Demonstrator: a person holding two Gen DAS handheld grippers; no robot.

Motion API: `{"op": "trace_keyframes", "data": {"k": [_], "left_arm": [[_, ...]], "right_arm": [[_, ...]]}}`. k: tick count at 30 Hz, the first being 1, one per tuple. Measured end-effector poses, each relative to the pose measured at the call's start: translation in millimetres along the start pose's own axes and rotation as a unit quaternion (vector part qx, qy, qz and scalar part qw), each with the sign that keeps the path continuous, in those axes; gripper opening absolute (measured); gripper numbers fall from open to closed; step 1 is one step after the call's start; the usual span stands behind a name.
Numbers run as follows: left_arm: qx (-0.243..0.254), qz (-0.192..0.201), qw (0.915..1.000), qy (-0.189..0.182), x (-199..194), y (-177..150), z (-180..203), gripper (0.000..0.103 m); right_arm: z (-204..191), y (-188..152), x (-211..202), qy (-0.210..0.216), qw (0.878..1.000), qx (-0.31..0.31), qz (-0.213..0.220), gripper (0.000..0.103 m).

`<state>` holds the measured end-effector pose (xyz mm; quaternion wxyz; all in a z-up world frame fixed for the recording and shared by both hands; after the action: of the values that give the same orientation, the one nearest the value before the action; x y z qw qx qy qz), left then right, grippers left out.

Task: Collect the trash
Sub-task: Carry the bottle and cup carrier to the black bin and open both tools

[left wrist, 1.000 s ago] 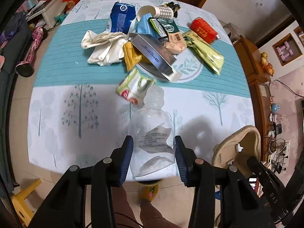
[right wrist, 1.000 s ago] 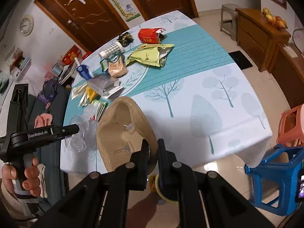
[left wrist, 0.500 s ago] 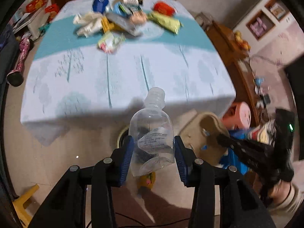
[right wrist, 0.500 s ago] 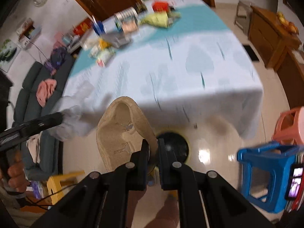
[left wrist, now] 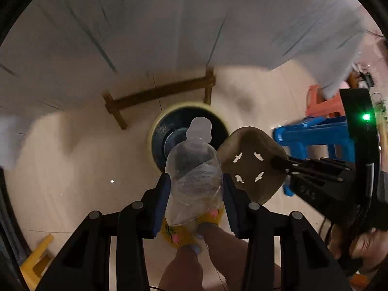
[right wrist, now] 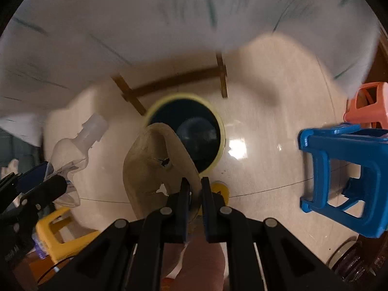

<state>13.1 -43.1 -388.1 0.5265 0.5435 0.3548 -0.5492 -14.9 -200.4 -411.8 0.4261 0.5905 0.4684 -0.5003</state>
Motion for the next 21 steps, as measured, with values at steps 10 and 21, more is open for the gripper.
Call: {"op": "trace_keyframes", "data": {"k": [10,21], "left_arm": [[-0.004,-0.046,0.9989,0.007,203,-27,-42,0.041],[-0.011,-0.065,0.9977,0.011,248,-30,-48,0.042]], "right_arm": [[5,0,203,-0.038,0.999,0.008,-0.036,0.009],[3,-12,261,-0.047,0.995,-0.016,-0.086,0.009]]}}
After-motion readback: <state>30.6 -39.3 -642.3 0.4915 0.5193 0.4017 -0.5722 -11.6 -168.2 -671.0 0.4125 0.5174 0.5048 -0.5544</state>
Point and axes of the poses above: each gripper's, at about its wrist camera, not at the fingertips, and x roughly the way its jaws point, z to its right, y to its top, the point moved 8 cm from there along x, roughly the way its jaws point, and after that the axes turned 6 degrees about z, right-handed, at the moved point
